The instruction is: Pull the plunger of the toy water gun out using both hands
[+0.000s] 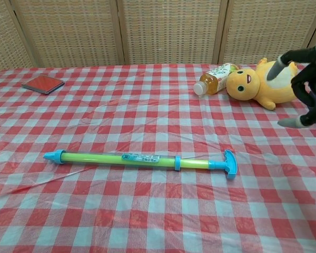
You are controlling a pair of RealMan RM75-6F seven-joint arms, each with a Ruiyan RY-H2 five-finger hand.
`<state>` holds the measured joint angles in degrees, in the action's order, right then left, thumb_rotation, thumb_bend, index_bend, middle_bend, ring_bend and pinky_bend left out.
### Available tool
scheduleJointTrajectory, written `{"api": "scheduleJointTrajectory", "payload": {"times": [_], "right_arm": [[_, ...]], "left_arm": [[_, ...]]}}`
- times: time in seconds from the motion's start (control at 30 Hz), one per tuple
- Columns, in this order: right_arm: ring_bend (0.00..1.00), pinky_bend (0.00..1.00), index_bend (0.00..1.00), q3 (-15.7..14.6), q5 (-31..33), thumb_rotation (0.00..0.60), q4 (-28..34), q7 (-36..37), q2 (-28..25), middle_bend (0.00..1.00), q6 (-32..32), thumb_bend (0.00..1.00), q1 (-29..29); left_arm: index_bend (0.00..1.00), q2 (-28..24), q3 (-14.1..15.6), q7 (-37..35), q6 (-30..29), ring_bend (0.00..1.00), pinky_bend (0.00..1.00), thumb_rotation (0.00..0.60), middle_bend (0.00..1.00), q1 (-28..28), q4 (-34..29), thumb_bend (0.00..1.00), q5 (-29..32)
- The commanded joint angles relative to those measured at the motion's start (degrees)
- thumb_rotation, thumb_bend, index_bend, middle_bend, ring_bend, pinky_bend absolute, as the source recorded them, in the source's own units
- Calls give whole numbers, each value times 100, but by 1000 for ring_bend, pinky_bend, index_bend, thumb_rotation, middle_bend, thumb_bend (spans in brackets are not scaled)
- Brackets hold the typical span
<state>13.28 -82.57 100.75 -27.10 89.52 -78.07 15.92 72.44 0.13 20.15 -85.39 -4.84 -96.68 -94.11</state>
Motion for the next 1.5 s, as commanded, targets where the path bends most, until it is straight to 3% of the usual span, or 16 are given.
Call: {"api": "scheduleJointTrajectory", "payload": {"times": [0.03, 0.3, 0.47, 1.5], "right_arm": [[986, 744, 486, 173, 801, 600, -2, -799, 455, 994, 438, 203, 371], [1000, 792, 495, 58, 1603, 600, -131, -1658, 1069, 1000, 689, 408, 756], [1000, 793, 479, 11, 1938, 600, -204, -2064, 1340, 1000, 672, 453, 939], [1000, 793, 502, -116, 2925, 600, -1275, -1969, 1820, 1000, 894, 465, 1444]], "left_arm": [[0, 23, -9, 11, 48, 0, 0, 600, 0, -26, 31, 125, 67], [0, -4, 5, -23, -8, 0, 0, 600, 0, 13, 55, 125, 135], [0, -23, 13, -84, -25, 0, 0, 600, 0, 36, 115, 125, 192], [0, -68, -4, -183, -32, 0, 0, 600, 0, 61, 170, 126, 391]]}}
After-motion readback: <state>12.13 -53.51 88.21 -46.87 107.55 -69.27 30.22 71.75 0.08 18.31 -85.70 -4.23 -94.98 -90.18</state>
